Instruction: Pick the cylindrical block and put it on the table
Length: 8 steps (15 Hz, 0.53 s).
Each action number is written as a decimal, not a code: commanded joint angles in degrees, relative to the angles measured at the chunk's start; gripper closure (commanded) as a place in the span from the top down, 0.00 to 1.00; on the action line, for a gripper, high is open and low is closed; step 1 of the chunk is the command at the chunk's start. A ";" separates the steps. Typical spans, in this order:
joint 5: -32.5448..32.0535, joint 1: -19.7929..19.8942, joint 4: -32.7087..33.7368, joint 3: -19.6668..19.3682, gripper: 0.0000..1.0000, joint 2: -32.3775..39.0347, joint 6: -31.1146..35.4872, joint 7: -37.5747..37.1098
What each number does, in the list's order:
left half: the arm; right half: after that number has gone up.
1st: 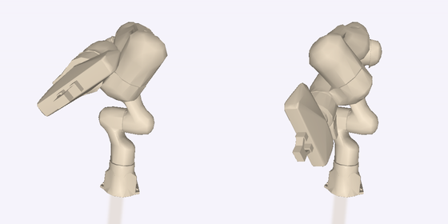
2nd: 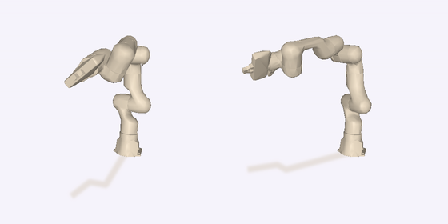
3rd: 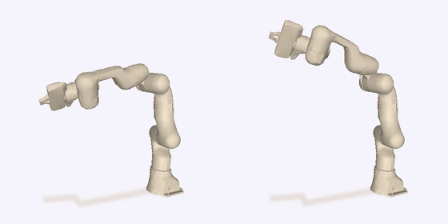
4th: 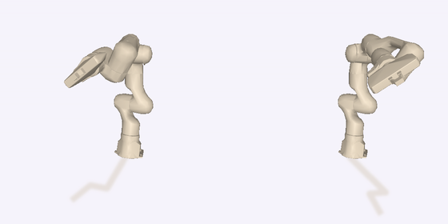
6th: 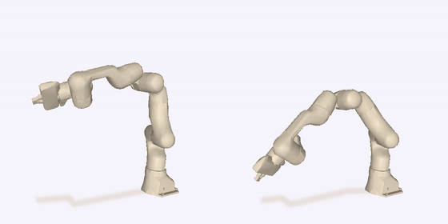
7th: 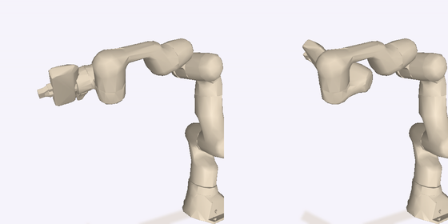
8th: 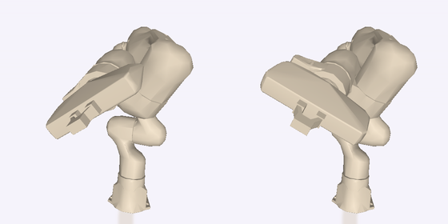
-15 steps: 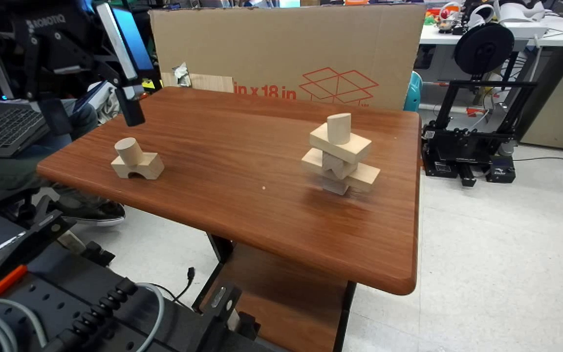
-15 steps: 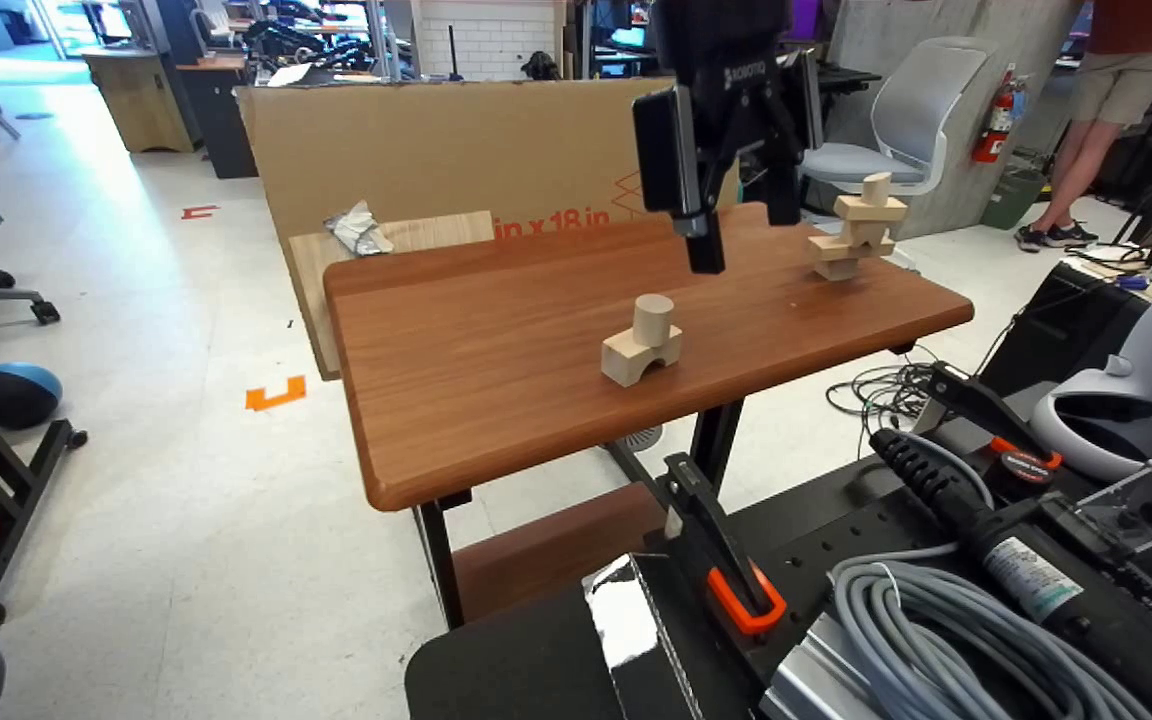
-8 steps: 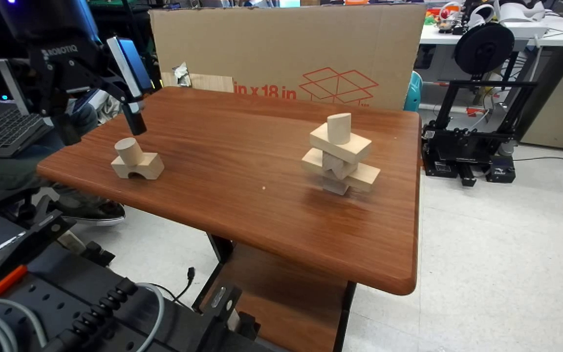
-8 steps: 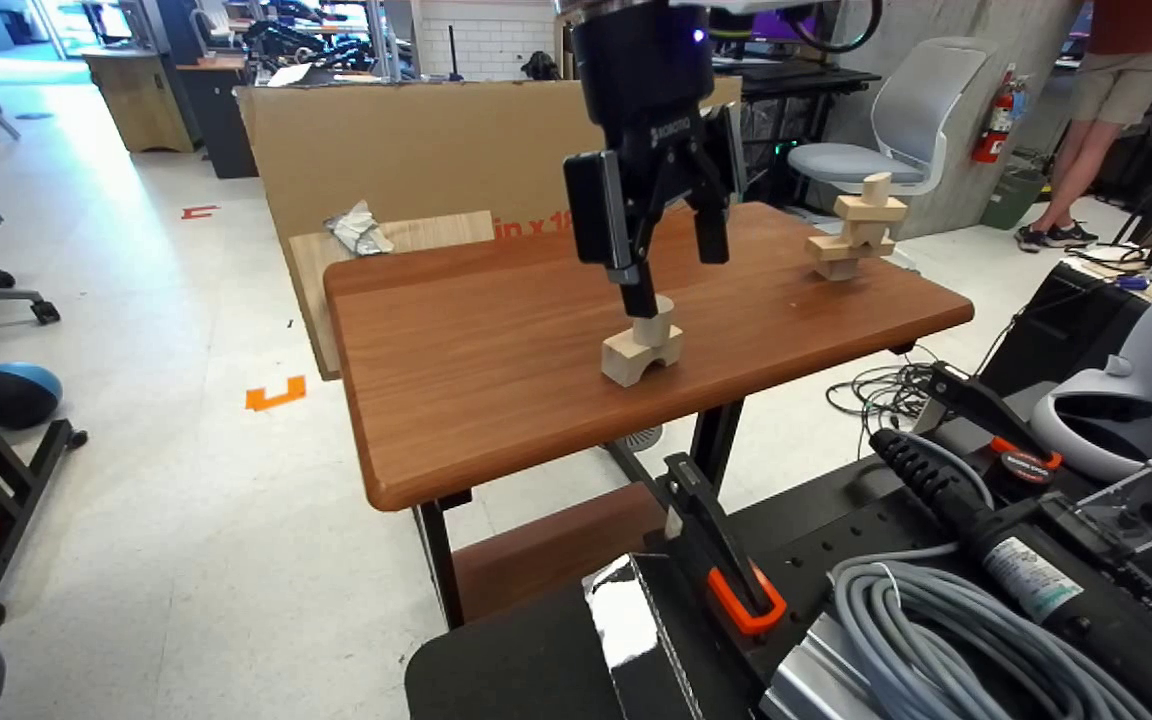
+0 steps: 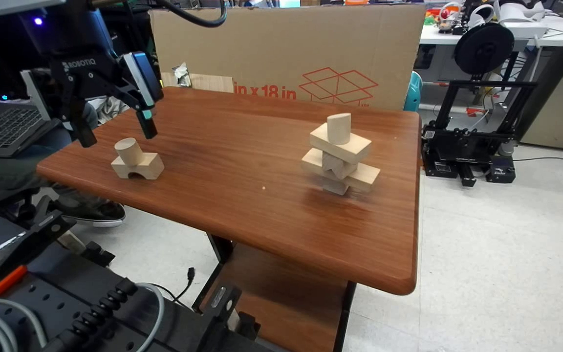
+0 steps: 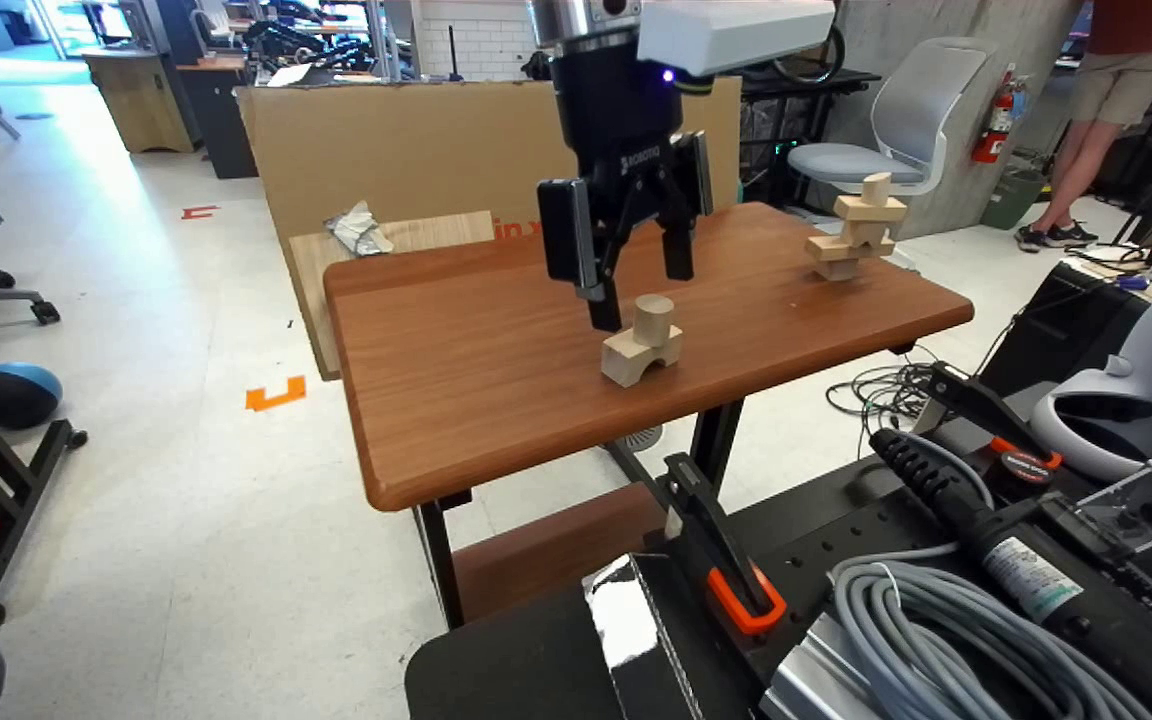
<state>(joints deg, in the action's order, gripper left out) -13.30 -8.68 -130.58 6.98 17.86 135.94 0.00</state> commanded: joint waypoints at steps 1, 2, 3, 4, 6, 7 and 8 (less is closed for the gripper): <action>0.97 0.14 0.64 -0.04 0.74 0.97 0.91 1.68; 0.98 0.14 1.12 -0.10 0.73 1.27 0.33 1.75; 1.26 0.25 1.55 -0.11 0.68 1.57 -0.16 1.93; 1.27 0.28 1.87 -0.21 0.61 1.87 -0.33 1.81; 1.56 0.31 3.22 -0.24 0.45 2.77 -1.29 1.90; 1.79 0.40 3.54 -0.23 0.36 2.92 -1.53 2.03; 2.16 0.52 4.00 -0.20 0.30 3.04 -2.03 2.13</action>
<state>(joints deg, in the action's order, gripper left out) -13.06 -8.53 -129.42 6.81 19.19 135.92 0.42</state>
